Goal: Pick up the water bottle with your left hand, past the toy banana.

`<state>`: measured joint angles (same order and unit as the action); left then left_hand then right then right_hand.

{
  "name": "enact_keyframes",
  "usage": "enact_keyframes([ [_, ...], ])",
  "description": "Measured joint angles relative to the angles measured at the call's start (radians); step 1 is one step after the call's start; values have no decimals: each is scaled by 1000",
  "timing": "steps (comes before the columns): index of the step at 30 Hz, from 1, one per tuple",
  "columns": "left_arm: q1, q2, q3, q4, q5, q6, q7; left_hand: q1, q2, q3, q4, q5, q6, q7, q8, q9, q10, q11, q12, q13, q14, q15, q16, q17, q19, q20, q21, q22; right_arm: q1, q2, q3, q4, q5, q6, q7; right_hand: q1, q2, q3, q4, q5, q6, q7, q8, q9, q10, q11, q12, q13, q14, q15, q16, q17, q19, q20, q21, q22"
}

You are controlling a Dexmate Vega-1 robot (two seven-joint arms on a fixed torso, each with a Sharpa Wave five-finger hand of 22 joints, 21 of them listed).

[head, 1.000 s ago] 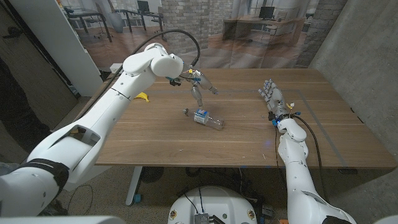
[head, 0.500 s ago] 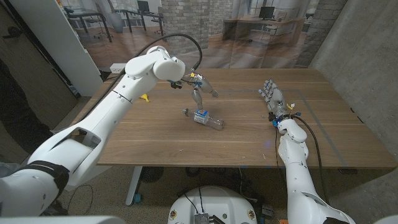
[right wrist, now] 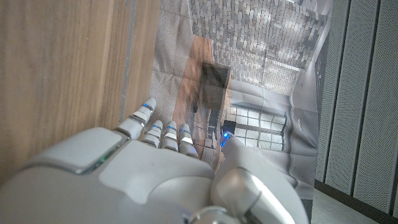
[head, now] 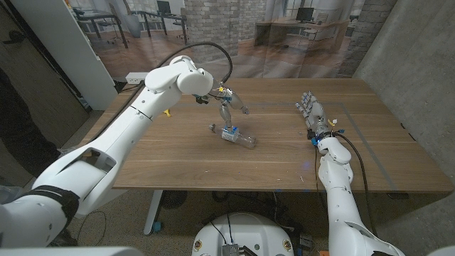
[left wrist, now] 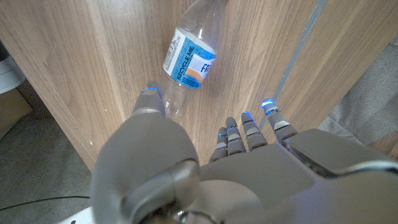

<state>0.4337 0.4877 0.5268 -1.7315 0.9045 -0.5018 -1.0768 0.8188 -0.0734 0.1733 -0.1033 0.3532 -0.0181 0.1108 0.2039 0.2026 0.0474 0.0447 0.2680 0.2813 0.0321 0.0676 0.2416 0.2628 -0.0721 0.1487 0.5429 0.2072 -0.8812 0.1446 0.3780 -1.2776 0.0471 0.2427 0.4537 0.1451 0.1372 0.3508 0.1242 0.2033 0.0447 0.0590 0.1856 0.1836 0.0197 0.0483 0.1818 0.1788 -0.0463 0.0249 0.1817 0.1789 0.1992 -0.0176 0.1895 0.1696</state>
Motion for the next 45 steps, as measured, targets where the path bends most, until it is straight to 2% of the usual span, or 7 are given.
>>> enact_keyframes([
  [42, -3, -8, 36, 56, 36, -30, 18, 10, 18, -20, 5, 10, 4, -4, 8, 5, 0, 0, 14, 30, -1, -2, 10, 23, 0, 0, 0, 5, 1, 4, -4, 7, -8, -4, -11, -5, -5, 0, 0, 0, 0, 0, 0, 0, 0, 0, 0, 0, 0, 0, 0, 0, 0, 0, 0, 0],
  [45, -3, -9, 38, 61, 38, -31, 22, 12, 20, -23, 9, 13, 11, -11, 8, 5, -1, -8, 21, 32, -1, -2, 10, 23, 0, 0, 0, 5, 4, 3, -4, 11, -8, -3, -12, -5, -5, 0, 0, 0, 0, 0, 0, 0, 0, 0, 0, 0, 0, 0, 0, 0, 0, 0, 0, 0],
])
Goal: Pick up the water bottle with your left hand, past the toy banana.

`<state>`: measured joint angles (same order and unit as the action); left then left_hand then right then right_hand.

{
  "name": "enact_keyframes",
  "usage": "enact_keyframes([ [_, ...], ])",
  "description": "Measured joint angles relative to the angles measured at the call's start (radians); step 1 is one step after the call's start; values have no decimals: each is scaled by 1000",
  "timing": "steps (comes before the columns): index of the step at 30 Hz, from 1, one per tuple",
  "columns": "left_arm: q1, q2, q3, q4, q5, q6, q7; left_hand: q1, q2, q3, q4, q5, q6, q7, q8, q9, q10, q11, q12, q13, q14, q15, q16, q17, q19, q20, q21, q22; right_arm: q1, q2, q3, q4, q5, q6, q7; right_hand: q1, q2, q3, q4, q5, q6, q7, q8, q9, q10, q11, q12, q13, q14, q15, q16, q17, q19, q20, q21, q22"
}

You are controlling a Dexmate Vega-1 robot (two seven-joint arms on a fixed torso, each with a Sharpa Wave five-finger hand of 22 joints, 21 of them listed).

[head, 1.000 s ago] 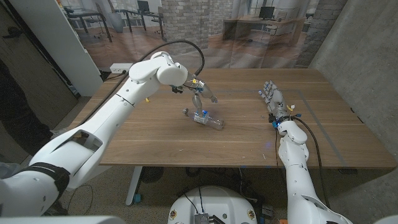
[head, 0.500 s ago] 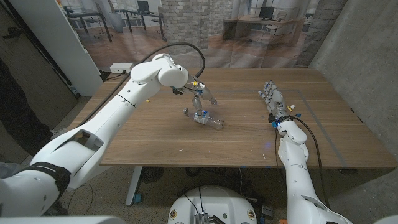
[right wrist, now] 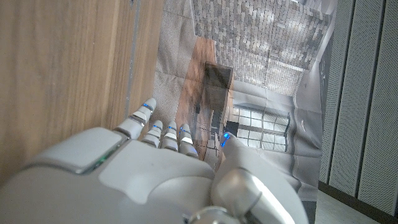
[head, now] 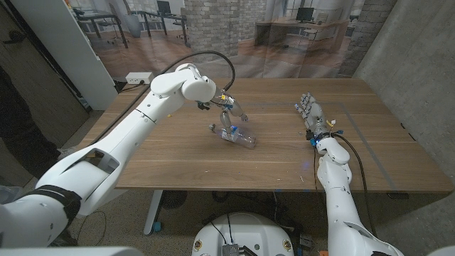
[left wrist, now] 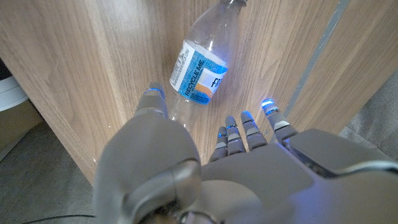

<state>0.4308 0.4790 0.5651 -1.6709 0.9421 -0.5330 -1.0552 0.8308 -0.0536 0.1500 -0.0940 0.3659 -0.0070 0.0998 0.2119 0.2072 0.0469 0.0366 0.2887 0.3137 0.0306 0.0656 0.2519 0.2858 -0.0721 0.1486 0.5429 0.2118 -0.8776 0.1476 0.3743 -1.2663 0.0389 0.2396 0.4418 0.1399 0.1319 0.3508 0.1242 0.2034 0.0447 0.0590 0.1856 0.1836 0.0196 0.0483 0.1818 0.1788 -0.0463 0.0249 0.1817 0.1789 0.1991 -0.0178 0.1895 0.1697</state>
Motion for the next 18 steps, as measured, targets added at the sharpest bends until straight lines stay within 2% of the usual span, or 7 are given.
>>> enact_keyframes([
  [18, -5, -4, 14, 26, 15, -13, 21, 4, 4, -4, -4, 3, 5, -5, 0, 0, 4, -7, 8, 14, 2, -9, 4, 5, 4, -4, 0, 0, 21, -4, 0, 37, -3, 11, -1, 0, 0, 0, 0, 0, 0, 0, 0, 0, 0, 0, 0, 0, 2, 2, 0, 0, 0, 0, 0, 0],
])
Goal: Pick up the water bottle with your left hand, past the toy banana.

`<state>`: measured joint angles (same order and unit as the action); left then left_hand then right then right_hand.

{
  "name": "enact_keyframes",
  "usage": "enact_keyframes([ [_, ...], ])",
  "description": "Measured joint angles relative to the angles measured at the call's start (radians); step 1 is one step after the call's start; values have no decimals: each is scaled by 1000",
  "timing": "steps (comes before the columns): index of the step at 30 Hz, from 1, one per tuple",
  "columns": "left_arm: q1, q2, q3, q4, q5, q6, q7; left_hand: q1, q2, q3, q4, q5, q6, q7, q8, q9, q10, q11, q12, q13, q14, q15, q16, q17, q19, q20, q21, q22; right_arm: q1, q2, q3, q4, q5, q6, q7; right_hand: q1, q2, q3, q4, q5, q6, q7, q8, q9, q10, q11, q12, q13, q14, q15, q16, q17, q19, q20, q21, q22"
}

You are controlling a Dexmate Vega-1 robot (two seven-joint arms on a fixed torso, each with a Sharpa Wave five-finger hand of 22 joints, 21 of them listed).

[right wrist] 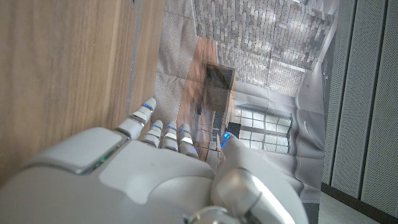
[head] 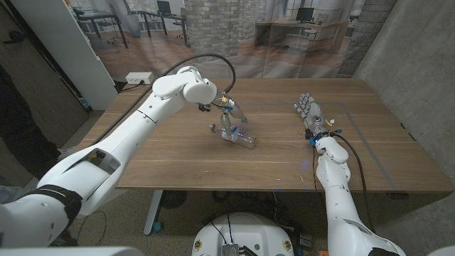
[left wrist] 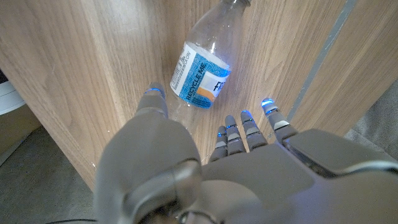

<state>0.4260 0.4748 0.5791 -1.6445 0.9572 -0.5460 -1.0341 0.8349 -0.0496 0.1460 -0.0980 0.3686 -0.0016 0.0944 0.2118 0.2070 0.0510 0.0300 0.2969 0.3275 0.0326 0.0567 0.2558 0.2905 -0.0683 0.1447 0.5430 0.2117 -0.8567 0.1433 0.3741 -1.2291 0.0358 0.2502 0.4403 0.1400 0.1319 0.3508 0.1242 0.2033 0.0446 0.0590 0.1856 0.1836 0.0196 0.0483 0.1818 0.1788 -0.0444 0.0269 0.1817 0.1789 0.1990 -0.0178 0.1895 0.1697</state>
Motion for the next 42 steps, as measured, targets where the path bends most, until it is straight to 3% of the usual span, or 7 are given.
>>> enact_keyframes([
  [42, -5, -18, 39, 45, 22, -32, 29, 13, 13, -10, 1, -7, 11, -11, 0, 0, 11, -11, 29, 23, 9, -9, 7, 14, 7, -7, 0, 0, 25, -6, 6, 50, 1, 16, 2, -4, -4, 3, -3, 0, 0, 0, 0, 0, 0, 0, 0, 0, 0, 0, 0, 0, 0, 0, 0, 0],
])
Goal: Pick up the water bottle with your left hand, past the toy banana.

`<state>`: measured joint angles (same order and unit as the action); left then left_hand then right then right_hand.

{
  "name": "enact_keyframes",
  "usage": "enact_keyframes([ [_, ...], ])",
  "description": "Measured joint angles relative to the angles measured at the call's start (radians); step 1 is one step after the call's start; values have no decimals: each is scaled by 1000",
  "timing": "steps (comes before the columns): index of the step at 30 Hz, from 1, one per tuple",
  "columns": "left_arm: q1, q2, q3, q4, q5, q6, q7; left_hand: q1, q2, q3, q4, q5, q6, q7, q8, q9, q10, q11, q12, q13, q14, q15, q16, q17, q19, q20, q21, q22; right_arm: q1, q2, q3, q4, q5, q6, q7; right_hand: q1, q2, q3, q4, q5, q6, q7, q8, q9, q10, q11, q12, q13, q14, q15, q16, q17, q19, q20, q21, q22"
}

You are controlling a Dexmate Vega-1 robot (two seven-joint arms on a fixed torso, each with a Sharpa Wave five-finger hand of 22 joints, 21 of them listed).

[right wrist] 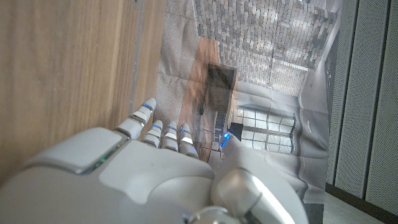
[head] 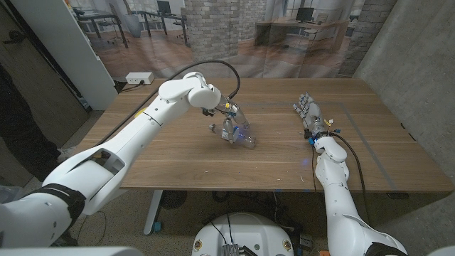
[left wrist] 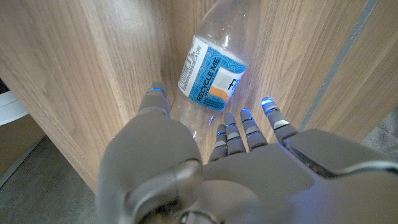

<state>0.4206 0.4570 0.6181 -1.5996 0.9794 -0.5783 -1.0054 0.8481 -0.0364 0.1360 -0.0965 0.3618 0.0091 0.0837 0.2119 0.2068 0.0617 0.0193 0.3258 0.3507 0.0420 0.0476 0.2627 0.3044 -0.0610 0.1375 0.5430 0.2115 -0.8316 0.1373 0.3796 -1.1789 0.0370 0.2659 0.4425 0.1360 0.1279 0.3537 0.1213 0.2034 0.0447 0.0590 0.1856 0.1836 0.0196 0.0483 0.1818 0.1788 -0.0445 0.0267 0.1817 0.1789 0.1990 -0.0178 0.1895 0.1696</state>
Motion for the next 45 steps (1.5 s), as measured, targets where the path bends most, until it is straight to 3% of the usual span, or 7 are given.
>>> enact_keyframes([
  [9, 1, 0, 2, 4, 1, -6, 9, 15, 15, 0, 0, 0, 30, -13, 8, 1, 14, -14, 15, 9, 18, -18, 8, 5, 20, -20, 5, 0, 1, 0, 0, 1, 0, 0, 0, 0, 0, 0, 0, 0, 0, 0, 0, 0, 0, 0, 0, 0, 0, 0, 0, 0, 0, 0, 0, 0],
  [21, 6, 1, 4, 10, 7, -16, 30, 58, 45, 9, -17, -16, 78, -23, 21, 5, 47, -28, 48, 23, 91, -48, 24, 5, 126, -76, 55, 0, 1, 0, 0, 0, -4, 0, -1, 0, 0, 0, 0, 0, 0, 0, 0, 0, 0, 0, 0, 0, 0, 0, 0, 0, 0, 0, 0, 0],
  [27, 10, 2, 4, 14, 11, -20, 45, 82, 61, 11, -25, -40, 128, -34, 27, 2, 99, -43, 81, 32, 201, -85, 56, 4, 235, -109, 106, 5, 3, 0, -1, 0, -7, -3, -4, 0, 0, 0, 0, 0, 0, 0, 0, 0, 0, 0, 0, 0, 0, 0, 0, 0, 0, 0, 0, 0],
  [35, 22, 9, 0, 14, 23, -26, 85, 145, 97, 31, -47, -83, 253, -69, 51, 2, 218, -75, 139, 46, 359, -91, 81, -17, 412, -142, 201, 10, 5, 0, -3, 0, -11, -4, -6, 0, 0, 0, 0, 0, 0, 0, 0, 0, 0, 0, 0, 0, 0, 0, 0, 0, 0, 0, 0, 0],
  [41, 33, 15, -7, 7, 44, -28, 137, 193, 116, 61, -58, -125, 402, -89, 94, 2, 335, -108, 181, 50, 482, -95, 108, -26, 545, -178, 279, 4, 6, 0, -4, 0, -12, -4, -7, 0, 0, 0, 0, 0, 0, 0, 0, 0, 0, 0, 0, 0, 0, 0, 0, 0, 0, 0, 0, 0],
  [45, 49, 22, -15, -4, 59, -28, 176, 214, 116, 77, -59, -141, 471, -101, 114, 1, 412, -125, 204, 50, 570, -102, 136, -26, 607, -187, 319, 0, 7, 0, -4, 0, -13, -4, -8, 0, 0, 0, 0, 0, 0, 0, 0, 0, 5, 5, 0, 0, 2, 2, 0, 0, 0, 0, 0, 0],
])
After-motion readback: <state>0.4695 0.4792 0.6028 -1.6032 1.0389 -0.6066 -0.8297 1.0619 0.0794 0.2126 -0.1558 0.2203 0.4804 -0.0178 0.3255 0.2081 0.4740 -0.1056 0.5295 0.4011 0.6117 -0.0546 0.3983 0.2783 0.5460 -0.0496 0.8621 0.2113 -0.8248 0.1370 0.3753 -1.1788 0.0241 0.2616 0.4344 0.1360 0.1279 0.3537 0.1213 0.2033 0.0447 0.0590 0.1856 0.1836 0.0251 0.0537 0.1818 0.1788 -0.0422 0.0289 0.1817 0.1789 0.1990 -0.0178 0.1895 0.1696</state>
